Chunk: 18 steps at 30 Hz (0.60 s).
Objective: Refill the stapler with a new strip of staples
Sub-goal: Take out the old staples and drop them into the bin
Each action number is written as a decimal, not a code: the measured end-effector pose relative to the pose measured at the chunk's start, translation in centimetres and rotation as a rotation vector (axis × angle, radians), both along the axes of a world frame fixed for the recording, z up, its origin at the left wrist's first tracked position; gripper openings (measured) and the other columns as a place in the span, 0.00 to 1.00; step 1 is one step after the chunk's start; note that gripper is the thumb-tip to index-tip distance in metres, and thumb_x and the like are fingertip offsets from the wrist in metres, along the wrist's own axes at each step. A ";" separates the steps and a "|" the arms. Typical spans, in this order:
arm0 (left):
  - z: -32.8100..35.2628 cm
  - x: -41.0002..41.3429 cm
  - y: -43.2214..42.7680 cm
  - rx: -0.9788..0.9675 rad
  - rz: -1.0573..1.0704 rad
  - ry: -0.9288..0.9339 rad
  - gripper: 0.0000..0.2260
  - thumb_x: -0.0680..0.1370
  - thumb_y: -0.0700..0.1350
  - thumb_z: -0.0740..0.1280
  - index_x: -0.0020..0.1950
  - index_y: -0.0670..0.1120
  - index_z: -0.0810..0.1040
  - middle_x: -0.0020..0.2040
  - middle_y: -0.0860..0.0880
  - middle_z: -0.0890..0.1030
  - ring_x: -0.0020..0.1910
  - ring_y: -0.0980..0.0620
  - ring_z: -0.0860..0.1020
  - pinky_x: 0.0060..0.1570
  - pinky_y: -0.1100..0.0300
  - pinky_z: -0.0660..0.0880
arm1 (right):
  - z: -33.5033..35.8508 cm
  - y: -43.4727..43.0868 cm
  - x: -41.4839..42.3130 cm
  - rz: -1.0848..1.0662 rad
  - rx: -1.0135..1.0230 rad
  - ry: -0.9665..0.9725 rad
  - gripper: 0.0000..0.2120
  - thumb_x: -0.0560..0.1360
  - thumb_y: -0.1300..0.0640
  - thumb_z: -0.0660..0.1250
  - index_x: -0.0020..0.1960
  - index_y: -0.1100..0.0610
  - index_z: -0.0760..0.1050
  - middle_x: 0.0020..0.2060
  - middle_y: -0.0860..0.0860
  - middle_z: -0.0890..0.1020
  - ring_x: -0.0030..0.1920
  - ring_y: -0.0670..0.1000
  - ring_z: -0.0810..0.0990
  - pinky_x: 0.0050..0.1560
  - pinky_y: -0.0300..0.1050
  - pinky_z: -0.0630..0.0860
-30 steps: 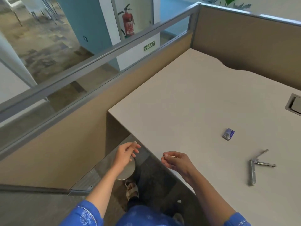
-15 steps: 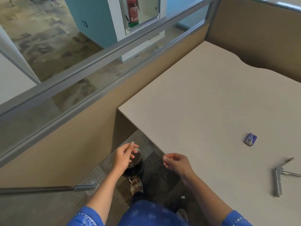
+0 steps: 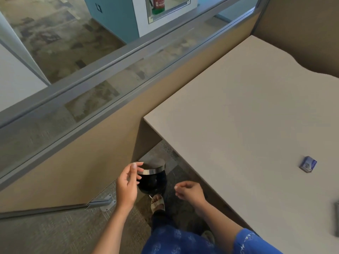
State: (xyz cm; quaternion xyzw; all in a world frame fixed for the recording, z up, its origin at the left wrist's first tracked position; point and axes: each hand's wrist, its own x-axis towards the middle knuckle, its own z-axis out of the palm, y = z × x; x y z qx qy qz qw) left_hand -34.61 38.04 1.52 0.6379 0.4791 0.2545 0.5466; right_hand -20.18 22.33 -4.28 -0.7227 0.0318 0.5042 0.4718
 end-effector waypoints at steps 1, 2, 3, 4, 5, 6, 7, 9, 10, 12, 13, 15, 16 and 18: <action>0.0 -0.3 0.1 -0.013 0.013 -0.004 0.13 0.82 0.52 0.57 0.48 0.61 0.81 0.41 0.54 0.83 0.35 0.57 0.77 0.36 0.55 0.75 | -0.8 0.6 -0.4 -0.047 -0.046 0.053 0.02 0.74 0.64 0.73 0.42 0.61 0.83 0.37 0.54 0.85 0.37 0.48 0.84 0.35 0.36 0.80; -0.2 -0.6 0.4 -0.027 0.026 -0.006 0.13 0.82 0.51 0.57 0.47 0.61 0.81 0.41 0.54 0.83 0.35 0.57 0.77 0.36 0.55 0.75 | -1.8 1.3 -0.9 -0.095 -0.095 0.098 0.03 0.74 0.65 0.73 0.41 0.61 0.82 0.38 0.55 0.84 0.37 0.49 0.83 0.34 0.36 0.80; -0.2 -0.9 0.6 -0.038 0.040 -0.008 0.13 0.82 0.51 0.57 0.47 0.61 0.81 0.40 0.53 0.83 0.35 0.57 0.77 0.37 0.55 0.75 | -2.7 1.9 -1.2 -0.141 -0.139 0.137 0.05 0.74 0.66 0.72 0.40 0.61 0.82 0.39 0.56 0.84 0.38 0.49 0.83 0.34 0.36 0.80; -0.1 -1.2 0.6 -0.048 0.052 -0.014 0.13 0.81 0.51 0.57 0.47 0.60 0.81 0.40 0.53 0.83 0.35 0.57 0.77 0.37 0.55 0.75 | -3.4 2.5 -1.6 -0.179 -0.173 0.165 0.07 0.74 0.67 0.71 0.39 0.60 0.81 0.40 0.56 0.84 0.38 0.50 0.82 0.34 0.37 0.80; -0.4 -1.5 1.0 -0.059 0.060 -0.017 0.12 0.81 0.50 0.57 0.48 0.58 0.81 0.40 0.52 0.83 0.35 0.57 0.77 0.37 0.55 0.75 | -4.4 3.4 -1.9 -0.210 -0.200 0.189 0.08 0.74 0.68 0.71 0.38 0.60 0.80 0.41 0.57 0.83 0.39 0.50 0.82 0.36 0.38 0.80; -0.6 -1.8 1.2 -0.069 0.067 -0.019 0.12 0.81 0.50 0.57 0.49 0.56 0.81 0.40 0.52 0.83 0.35 0.56 0.77 0.37 0.55 0.75 | -5.1 4.1 -2.2 -0.231 -0.221 0.199 0.09 0.74 0.68 0.71 0.37 0.60 0.80 0.42 0.58 0.83 0.39 0.51 0.82 0.37 0.39 0.81; -1.0 -2.1 1.5 -0.079 0.071 -0.019 0.12 0.81 0.51 0.58 0.50 0.54 0.81 0.40 0.52 0.83 0.35 0.55 0.77 0.37 0.54 0.75 | -6.2 5.0 -2.5 -0.245 -0.237 0.203 0.09 0.74 0.68 0.71 0.37 0.60 0.79 0.42 0.58 0.83 0.39 0.51 0.82 0.39 0.40 0.81; -1.5 -2.8 1.9 -0.099 0.067 -0.016 0.13 0.80 0.52 0.58 0.51 0.51 0.81 0.40 0.51 0.83 0.36 0.54 0.78 0.38 0.55 0.76 | -7.6 6.6 -3.2 -0.244 -0.268 0.197 0.10 0.74 0.68 0.72 0.36 0.59 0.78 0.41 0.58 0.82 0.41 0.52 0.82 0.41 0.43 0.83; -1.8 -3.2 2.1 -0.105 0.063 -0.015 0.13 0.80 0.52 0.58 0.51 0.51 0.81 0.40 0.51 0.82 0.36 0.54 0.78 0.38 0.55 0.76 | -8.4 7.5 -3.6 -0.232 -0.282 0.186 0.10 0.74 0.68 0.72 0.36 0.59 0.78 0.40 0.57 0.82 0.43 0.54 0.83 0.44 0.45 0.84; -2.4 -4.1 2.3 -0.110 0.058 -0.013 0.13 0.79 0.52 0.58 0.51 0.51 0.82 0.40 0.50 0.82 0.37 0.54 0.78 0.38 0.56 0.75 | -10.0 9.1 -4.4 -0.176 -0.316 0.162 0.08 0.73 0.67 0.72 0.37 0.59 0.80 0.41 0.57 0.83 0.46 0.56 0.85 0.52 0.51 0.84; -2.6 -4.5 2.3 -0.111 0.058 -0.013 0.13 0.79 0.52 0.58 0.51 0.50 0.82 0.40 0.49 0.82 0.37 0.53 0.78 0.38 0.56 0.75 | -10.5 9.7 -4.6 -0.157 -0.339 0.152 0.06 0.74 0.66 0.73 0.39 0.59 0.81 0.40 0.56 0.84 0.46 0.55 0.85 0.53 0.51 0.83; -3.0 -5.4 2.3 -0.111 0.064 -0.009 0.13 0.79 0.52 0.58 0.50 0.51 0.82 0.40 0.49 0.82 0.37 0.53 0.77 0.37 0.57 0.75 | -11.6 10.7 -5.1 -0.109 -0.378 0.139 0.00 0.74 0.64 0.72 0.44 0.60 0.82 0.39 0.55 0.84 0.42 0.51 0.85 0.48 0.45 0.84; -3.1 -5.8 2.3 -0.110 0.069 -0.008 0.13 0.79 0.52 0.58 0.49 0.52 0.82 0.39 0.49 0.82 0.36 0.54 0.77 0.36 0.58 0.76 | -12.0 11.0 -5.2 -0.082 -0.377 0.137 0.02 0.75 0.63 0.71 0.47 0.61 0.83 0.40 0.54 0.84 0.40 0.49 0.84 0.42 0.40 0.83; -3.3 -6.5 2.2 -0.111 0.077 0.000 0.13 0.79 0.52 0.58 0.48 0.54 0.82 0.39 0.49 0.82 0.36 0.53 0.77 0.35 0.62 0.76 | -12.6 11.4 -5.2 -0.098 -0.330 0.147 0.06 0.77 0.65 0.68 0.52 0.60 0.83 0.44 0.54 0.83 0.38 0.47 0.82 0.37 0.37 0.80</action>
